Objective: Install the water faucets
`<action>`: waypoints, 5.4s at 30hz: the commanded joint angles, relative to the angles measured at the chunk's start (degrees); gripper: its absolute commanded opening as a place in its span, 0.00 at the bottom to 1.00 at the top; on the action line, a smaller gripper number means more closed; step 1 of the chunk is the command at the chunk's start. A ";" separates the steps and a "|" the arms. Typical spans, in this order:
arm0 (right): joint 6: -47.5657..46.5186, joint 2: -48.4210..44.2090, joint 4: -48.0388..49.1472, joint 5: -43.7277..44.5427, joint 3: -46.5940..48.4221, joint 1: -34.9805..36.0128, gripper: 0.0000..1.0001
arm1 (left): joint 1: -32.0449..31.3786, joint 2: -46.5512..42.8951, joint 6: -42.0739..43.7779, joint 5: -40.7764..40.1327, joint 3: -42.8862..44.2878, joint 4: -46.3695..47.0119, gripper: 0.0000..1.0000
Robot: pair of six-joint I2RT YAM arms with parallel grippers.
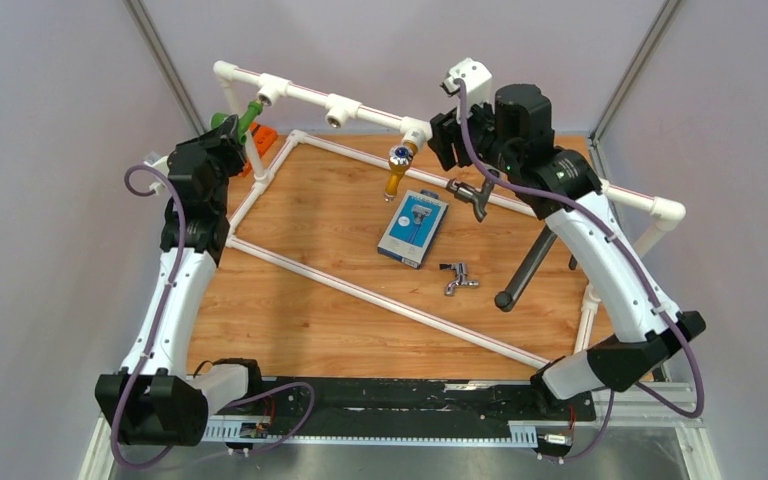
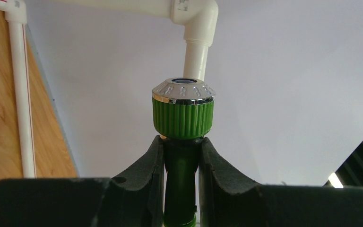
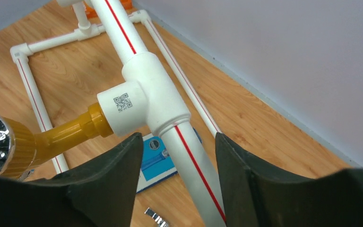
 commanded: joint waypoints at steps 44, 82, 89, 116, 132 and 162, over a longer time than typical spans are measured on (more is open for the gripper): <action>-11.50 0.09 -6.27 -11.19 -5.10 2.35 0.00 | 2.31 -4.37 2.19 4.36 -0.36 -0.70 0.00; -12.02 0.53 -5.56 -13.38 -7.12 4.02 0.00 | 2.23 -0.68 -11.08 5.68 -8.45 8.25 0.00; -11.93 0.53 -5.48 -13.65 -6.95 4.37 0.00 | 1.35 -0.42 -11.00 4.63 -4.50 7.02 0.00; -11.84 1.06 -4.68 -14.53 -7.74 5.69 0.00 | -8.76 -0.42 -6.51 -5.66 -9.49 11.49 0.00; -12.72 -0.17 -4.33 -14.70 -8.79 6.39 0.00 | -8.58 0.99 3.32 -7.41 -8.01 13.34 0.00; -14.92 -1.31 -4.42 -15.14 -9.76 8.59 0.00 | -7.18 8.10 32.50 -2.85 -12.84 31.80 0.00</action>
